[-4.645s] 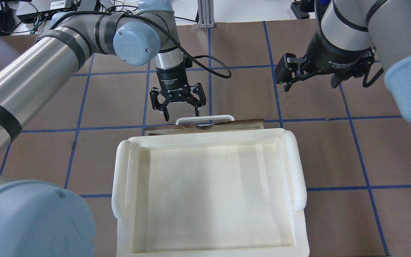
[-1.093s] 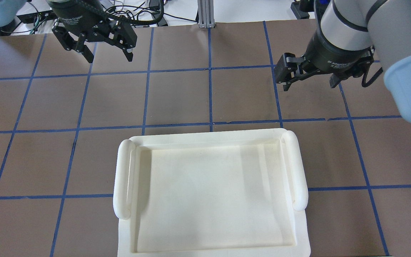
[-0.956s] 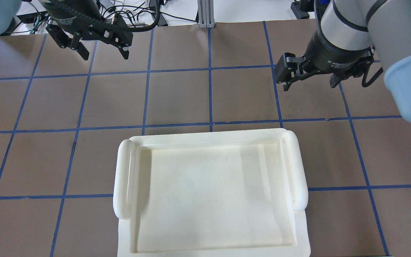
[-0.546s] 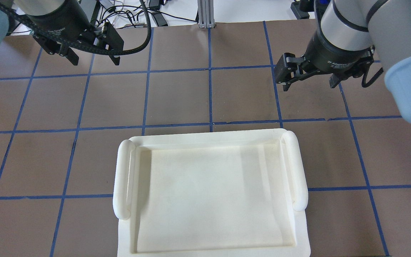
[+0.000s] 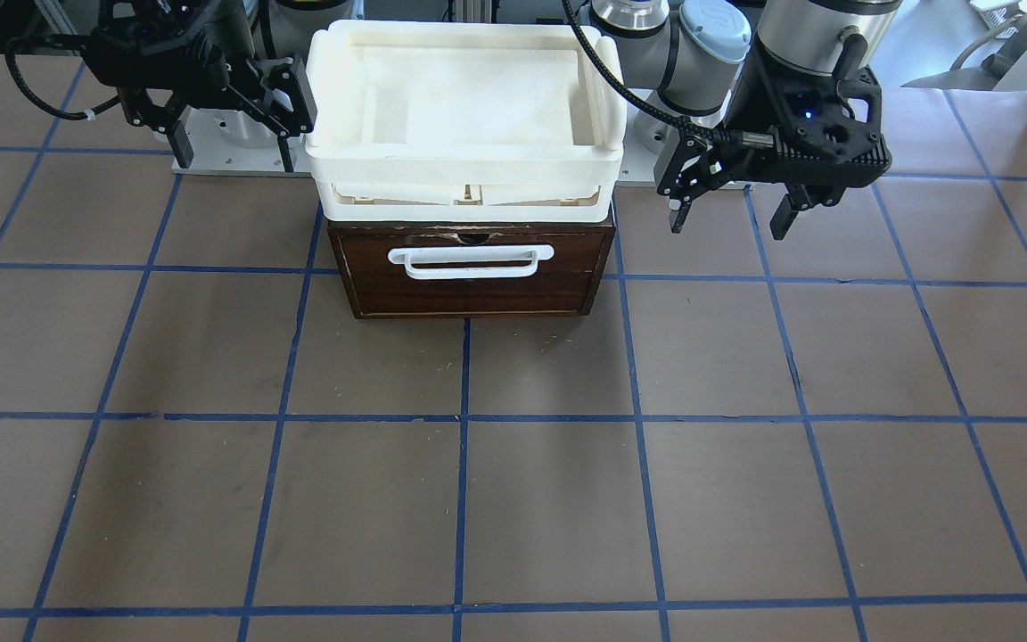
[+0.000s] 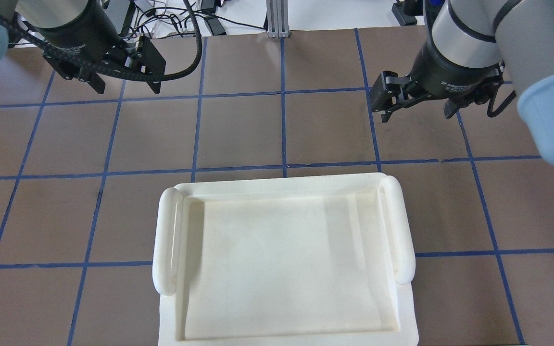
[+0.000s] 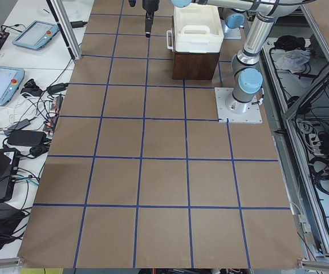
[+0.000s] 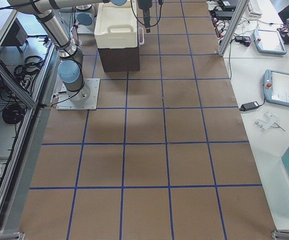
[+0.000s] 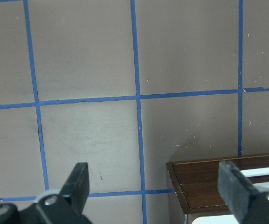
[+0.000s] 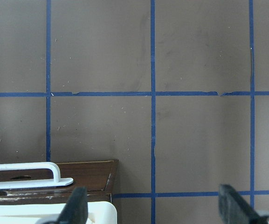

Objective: Put scissors in drawer and close it

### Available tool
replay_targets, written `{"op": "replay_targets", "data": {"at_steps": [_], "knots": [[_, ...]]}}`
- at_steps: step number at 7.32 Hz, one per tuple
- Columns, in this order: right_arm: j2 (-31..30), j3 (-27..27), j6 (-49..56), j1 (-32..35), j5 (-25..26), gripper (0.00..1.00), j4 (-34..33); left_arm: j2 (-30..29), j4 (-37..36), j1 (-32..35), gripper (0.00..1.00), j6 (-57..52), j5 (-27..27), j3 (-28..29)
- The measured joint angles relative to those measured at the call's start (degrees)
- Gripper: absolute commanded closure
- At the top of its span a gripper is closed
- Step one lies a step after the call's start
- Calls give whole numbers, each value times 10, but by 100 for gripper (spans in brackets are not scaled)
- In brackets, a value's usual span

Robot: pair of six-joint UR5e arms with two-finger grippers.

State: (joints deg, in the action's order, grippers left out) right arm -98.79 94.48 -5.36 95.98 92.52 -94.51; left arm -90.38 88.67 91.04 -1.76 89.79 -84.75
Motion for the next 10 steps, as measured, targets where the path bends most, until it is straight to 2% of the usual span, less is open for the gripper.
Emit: {"op": "replay_targets", "data": {"at_steps": [10], "knots": [[1, 0, -1, 0, -1, 0, 0, 9, 11, 4, 0, 4, 1, -5]]}}
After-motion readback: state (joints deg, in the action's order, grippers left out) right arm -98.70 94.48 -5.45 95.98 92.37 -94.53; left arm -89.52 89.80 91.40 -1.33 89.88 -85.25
